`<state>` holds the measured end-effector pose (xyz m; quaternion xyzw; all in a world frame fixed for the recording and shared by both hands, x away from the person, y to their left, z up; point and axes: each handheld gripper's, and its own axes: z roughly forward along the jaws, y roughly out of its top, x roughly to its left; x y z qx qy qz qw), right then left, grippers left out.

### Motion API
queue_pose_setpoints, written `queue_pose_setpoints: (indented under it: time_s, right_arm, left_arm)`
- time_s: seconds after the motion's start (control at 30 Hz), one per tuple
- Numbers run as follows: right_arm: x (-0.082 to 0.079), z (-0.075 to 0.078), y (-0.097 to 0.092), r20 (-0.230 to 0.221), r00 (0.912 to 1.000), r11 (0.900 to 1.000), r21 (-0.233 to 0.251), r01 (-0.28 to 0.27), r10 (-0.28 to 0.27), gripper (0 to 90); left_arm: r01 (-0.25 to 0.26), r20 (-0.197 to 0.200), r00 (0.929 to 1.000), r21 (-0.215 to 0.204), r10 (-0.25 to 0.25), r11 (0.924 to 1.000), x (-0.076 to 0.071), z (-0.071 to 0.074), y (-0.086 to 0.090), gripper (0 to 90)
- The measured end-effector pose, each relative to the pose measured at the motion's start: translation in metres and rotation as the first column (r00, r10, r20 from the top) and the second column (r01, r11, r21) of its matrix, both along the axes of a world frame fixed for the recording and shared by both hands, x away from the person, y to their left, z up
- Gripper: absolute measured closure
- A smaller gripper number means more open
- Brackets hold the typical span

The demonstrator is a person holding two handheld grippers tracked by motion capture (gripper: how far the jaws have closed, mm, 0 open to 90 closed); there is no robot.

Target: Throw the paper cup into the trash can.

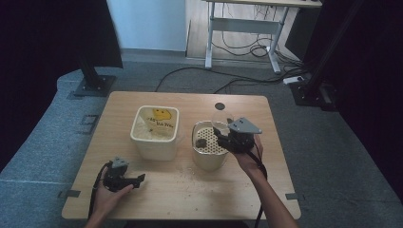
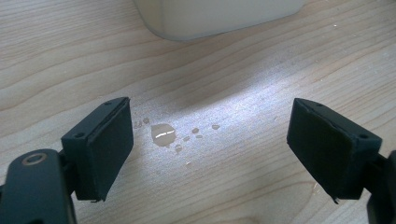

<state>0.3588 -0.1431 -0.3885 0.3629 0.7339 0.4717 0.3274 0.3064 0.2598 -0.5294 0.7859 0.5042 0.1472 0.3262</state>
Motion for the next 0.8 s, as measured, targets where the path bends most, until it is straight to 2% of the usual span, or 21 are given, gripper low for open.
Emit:
queue_pose_setpoints:
  time_s: [0.27, 0.3, 0.8]
  right_arm:
    - [0.003, 0.004, 0.023, 0.006, 0.9992, 0.999, 0.018, -0.04, 0.04, 40.7]
    - [0.004, 0.005, 0.03, 0.003, 0.9986, 0.9983, 0.022, -0.053, 0.053, 40.7]
    - [0.018, 0.008, 0.071, -0.016, 0.9917, 0.99, 0.064, -0.126, 0.127, 40.4]
  left_arm:
    - [0.004, -0.001, 1.0, -0.004, -0.004, 1.0, -0.001, 0.001, 0.0, 14.7]
    - [0.005, 0.0, 1.0, -0.005, -0.005, 1.0, -0.001, 0.001, 0.0, 14.7]
    - [0.011, -0.002, 0.9999, -0.009, -0.011, 0.9999, -0.002, 0.001, -0.001, 14.7]
